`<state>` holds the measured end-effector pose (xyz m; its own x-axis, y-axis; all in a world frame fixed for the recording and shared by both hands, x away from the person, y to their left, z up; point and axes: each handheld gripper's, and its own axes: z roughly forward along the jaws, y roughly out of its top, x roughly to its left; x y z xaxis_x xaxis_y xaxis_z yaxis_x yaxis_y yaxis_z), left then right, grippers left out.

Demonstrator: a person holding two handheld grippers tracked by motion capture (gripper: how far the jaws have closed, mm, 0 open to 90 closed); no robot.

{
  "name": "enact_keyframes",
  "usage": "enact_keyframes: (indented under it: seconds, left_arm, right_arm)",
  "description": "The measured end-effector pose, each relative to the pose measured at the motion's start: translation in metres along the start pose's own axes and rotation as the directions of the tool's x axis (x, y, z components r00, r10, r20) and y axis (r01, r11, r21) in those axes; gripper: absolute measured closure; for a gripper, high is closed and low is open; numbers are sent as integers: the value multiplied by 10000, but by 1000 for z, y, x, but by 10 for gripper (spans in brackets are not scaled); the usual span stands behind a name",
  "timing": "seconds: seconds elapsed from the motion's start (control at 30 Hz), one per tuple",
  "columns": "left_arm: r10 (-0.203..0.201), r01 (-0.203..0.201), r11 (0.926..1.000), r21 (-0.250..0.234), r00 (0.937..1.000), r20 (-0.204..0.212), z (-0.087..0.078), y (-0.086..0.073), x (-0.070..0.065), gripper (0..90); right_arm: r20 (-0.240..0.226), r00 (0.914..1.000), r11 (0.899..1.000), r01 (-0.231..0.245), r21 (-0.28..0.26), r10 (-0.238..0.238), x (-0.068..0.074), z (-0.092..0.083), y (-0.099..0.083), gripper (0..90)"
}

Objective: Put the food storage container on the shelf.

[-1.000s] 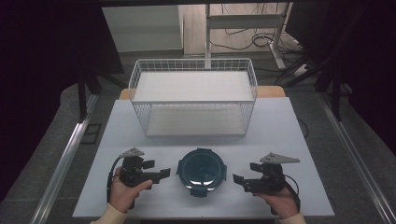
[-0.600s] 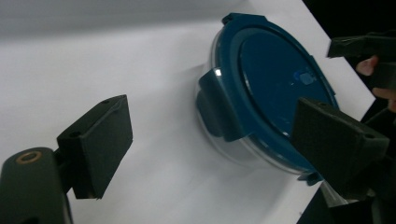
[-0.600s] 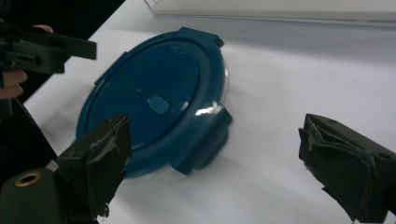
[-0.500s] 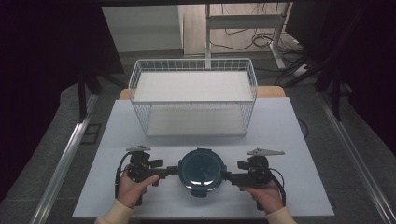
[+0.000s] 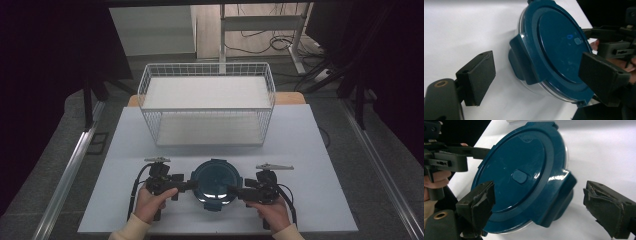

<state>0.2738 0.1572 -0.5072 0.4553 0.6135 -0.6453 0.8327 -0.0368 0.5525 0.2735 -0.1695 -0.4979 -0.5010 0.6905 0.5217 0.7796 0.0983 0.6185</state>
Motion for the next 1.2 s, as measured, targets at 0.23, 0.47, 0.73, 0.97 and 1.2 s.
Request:
enact_keyframes:
  seconds: [0.23, 0.47, 0.73, 0.97, 1.2]
  left_arm:
    - [-290, 284, 9994, 189, 9991, 315, 9, 1, 5, 160]
    - [-473, 444, 9978, 486, 9971, 601, 20, -1, 4, 207]
    - [-1125, 1083, 9926, 546, 9903, 812, 20, -3, 9, 284]
    - [-1230, 1189, 9918, 475, 9879, 944, 14, -5, 7, 345]
    - [-1149, 1136, 9934, 180, 9870, 1126, 5, -10, 0, 432]
  right_arm:
    - [-183, 9985, 9987, -511, 81, 512, 1, 9, -3, 108]
    - [-436, 9887, 9896, -1431, 176, 1437, 0, 16, -8, 144]
    - [-508, 9795, 9806, -1959, -114, 1951, -6, 14, -9, 243]
    - [-663, 9741, 9755, -2185, -262, 2164, -8, 10, -10, 296]
    - [-999, 9647, 9671, -2493, -500, 2435, -9, 1, -14, 349]
